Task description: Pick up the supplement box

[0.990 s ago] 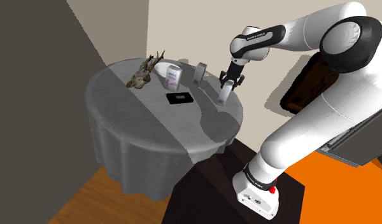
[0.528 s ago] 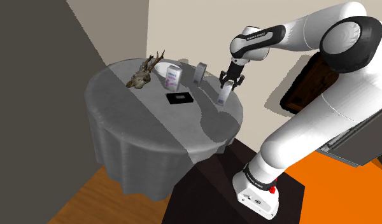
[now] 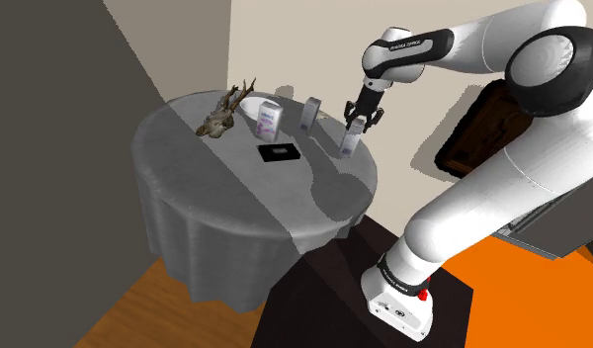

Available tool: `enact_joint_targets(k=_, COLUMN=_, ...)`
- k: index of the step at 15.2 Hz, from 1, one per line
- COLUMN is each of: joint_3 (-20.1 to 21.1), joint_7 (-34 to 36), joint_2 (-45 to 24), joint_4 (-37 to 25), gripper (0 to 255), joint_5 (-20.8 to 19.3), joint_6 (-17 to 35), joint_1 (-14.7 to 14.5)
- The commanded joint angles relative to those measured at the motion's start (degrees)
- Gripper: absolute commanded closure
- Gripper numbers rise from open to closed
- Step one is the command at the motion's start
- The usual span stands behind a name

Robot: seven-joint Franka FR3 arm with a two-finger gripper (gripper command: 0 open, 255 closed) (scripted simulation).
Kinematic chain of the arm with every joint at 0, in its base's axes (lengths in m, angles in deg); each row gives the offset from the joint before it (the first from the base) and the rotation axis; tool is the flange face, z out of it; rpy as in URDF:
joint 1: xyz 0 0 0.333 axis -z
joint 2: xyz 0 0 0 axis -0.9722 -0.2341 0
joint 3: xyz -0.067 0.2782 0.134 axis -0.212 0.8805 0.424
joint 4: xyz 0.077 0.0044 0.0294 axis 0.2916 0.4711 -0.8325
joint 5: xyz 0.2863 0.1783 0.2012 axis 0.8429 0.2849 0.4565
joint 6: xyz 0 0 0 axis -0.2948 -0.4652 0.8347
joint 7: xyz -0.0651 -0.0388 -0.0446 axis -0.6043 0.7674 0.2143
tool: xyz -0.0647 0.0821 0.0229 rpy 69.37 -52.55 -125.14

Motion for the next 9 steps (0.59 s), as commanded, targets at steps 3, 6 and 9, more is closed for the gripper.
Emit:
enact_joint_targets(k=3, joint_3=0.3, joint_7=0.3, joint_2=1.0, joint_4=-2.1, gripper=255, joint_5=-0.2, joint_6=-3.1, joint_1=0.0)
enact_joint_targets(k=6, joint_3=0.5, joint_7=0.5, joint_2=1.6, joint_4=-3.9, gripper=255, joint_5=-0.4, joint_6=-5.4, joint_1=-0.1)
enact_joint_targets(k=9, joint_3=0.6, joint_7=0.5, joint_2=1.8, joint_4=-4.6, gripper=255, joint_5=-0.4, joint_6=-6.3, joint_1=-0.1)
